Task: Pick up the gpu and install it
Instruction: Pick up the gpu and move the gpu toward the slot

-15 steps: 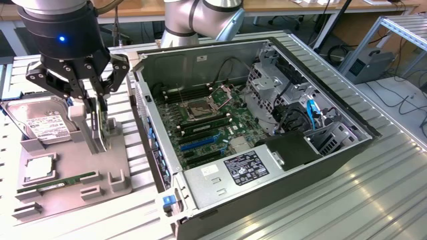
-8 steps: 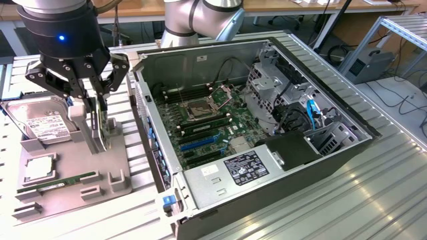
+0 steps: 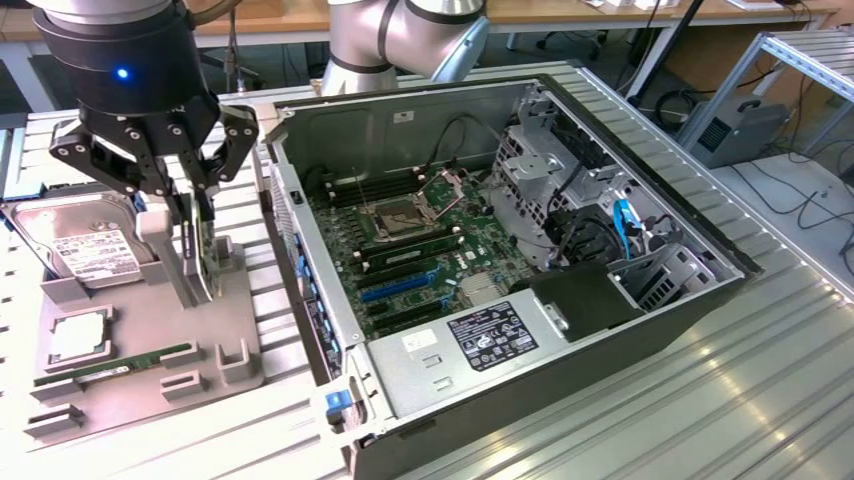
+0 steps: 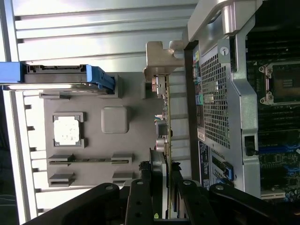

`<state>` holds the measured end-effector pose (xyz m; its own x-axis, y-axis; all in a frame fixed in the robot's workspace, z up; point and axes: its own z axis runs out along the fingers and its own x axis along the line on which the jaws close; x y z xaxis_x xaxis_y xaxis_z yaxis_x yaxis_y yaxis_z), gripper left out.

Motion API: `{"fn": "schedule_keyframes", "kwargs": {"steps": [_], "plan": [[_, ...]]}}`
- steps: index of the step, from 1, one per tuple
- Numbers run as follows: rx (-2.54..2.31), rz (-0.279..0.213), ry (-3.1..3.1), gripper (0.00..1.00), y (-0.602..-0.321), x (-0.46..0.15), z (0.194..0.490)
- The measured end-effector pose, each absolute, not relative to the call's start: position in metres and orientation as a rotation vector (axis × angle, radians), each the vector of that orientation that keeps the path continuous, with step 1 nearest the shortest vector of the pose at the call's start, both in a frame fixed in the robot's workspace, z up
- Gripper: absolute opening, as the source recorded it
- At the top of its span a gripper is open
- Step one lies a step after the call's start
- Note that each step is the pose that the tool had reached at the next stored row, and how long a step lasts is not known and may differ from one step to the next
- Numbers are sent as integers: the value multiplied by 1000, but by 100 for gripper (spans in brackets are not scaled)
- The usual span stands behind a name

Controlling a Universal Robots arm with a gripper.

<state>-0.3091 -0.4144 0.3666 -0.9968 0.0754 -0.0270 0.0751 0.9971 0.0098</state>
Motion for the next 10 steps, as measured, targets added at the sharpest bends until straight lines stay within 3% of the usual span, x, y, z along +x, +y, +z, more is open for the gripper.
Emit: {"fn": "schedule_keyframes", "kwargs": {"steps": [10], "plan": [[117,14,3112,27,-414,-309,371]]}}
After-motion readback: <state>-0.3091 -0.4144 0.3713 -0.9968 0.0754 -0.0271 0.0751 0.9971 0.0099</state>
